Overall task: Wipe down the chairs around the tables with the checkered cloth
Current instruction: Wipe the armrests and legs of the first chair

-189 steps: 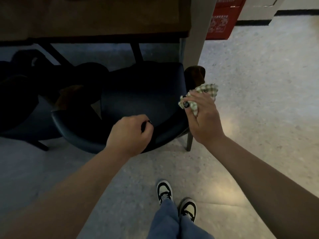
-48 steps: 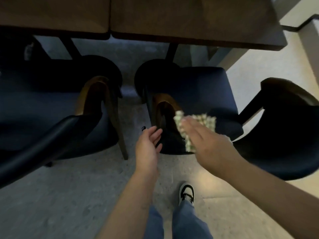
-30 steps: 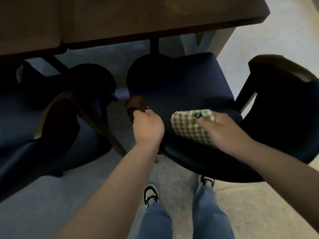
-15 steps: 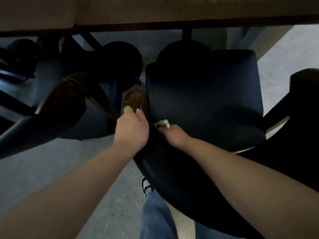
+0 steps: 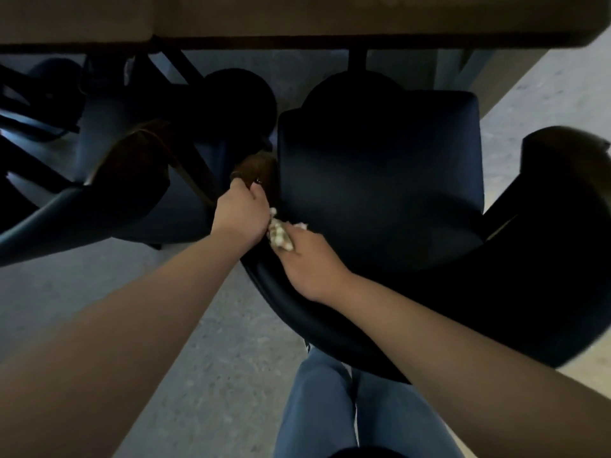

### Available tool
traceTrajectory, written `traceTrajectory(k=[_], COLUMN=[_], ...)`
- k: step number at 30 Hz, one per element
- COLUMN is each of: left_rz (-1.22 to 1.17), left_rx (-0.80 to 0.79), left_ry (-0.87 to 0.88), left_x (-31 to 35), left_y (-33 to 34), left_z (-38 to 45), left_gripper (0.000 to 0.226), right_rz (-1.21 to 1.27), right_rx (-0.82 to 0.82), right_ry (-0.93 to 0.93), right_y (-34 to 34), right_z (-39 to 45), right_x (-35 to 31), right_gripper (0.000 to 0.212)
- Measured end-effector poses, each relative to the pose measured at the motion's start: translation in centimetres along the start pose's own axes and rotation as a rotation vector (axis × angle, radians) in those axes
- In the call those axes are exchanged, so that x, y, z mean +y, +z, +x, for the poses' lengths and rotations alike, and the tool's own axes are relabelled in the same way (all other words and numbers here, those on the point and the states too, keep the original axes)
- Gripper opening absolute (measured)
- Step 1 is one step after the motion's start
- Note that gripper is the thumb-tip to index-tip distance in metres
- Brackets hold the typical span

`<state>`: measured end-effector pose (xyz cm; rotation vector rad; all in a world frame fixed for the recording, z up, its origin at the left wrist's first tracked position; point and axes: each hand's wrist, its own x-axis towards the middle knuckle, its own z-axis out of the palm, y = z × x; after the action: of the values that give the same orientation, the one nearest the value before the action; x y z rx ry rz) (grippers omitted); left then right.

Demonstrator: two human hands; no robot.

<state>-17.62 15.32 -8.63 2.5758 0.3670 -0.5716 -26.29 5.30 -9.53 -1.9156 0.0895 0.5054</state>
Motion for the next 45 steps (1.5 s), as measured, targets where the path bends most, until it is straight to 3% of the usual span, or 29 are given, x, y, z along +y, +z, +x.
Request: traceTrajectory(k=[5, 8, 11, 13, 15, 21, 29, 36, 39, 42, 45], left_rz=[-0.055, -0.091, -0.145, -0.230, -0.333, -0.410, -0.299, -0.231, -0.224, -0.214, -0.209], left_rx=[-0.027, -0.021, 0.036, 0.109, 0.181, 0.240, 0.225, 0.212, 0.207, 0.215, 0.225], left_ry=[-0.017, -0.044, -0.080, -0.102, -0.147, -0.247, -0.232, -0.241, -0.248, -0.239, -0.237], left_x=[-0.1, 0.0, -0.4, -0.8, -1.1, -1.3, -0.8, -0.2, 0.1, 0.3, 0.3], left_y=[-0.2, -0.4, -0.1, 0.7, 1.5, 2.4, 1.9, 1.4, 1.3, 1.3, 1.3], left_z=[-0.2, -1.0, -3.0, -4.8, -6.3, -6.9, -6.8, -7.1, -7.3, -7.5, -7.4], left_gripper=[0.043, 0.044, 0.038, 0.034, 0.035, 0.037, 0.035, 0.036, 0.036, 0.035, 0.035], right_rz=[-0.153, -0.282, -0.324, -0.160, -0.068, -0.311, -0.539, -0.673, -0.850, -1.106, -1.322], right_rx=[-0.140, -0.171, -0.026, 0.124, 0.178, -0.134, -0.383, -0.479, -0.500, -0.410, -0.403], right_ry=[-0.167, -0.206, -0.124, 0.048, 0.123, 0.005, 0.037, 0.112, 0.157, 0.165, 0.087], right_y=[-0.9, -1.0, -0.5, -0.7, -0.6, -1.7, -8.5, -17.8, -21.5, -25.6, -28.3], right_z=[-4.7, -7.6, -7.4, -6.0, -5.1, -6.7, -12.0, -14.2, -13.5, -11.8, -10.5], right_x=[-0.2, -0.1, -1.1, -2.2, -2.6, -1.6, 2.5, 5.1, 6.1, 6.5, 7.7], right_gripper=[0.056, 0.062, 0.052, 0.042, 0.047, 0.074, 0.072, 0.064, 0.058, 0.044, 0.062])
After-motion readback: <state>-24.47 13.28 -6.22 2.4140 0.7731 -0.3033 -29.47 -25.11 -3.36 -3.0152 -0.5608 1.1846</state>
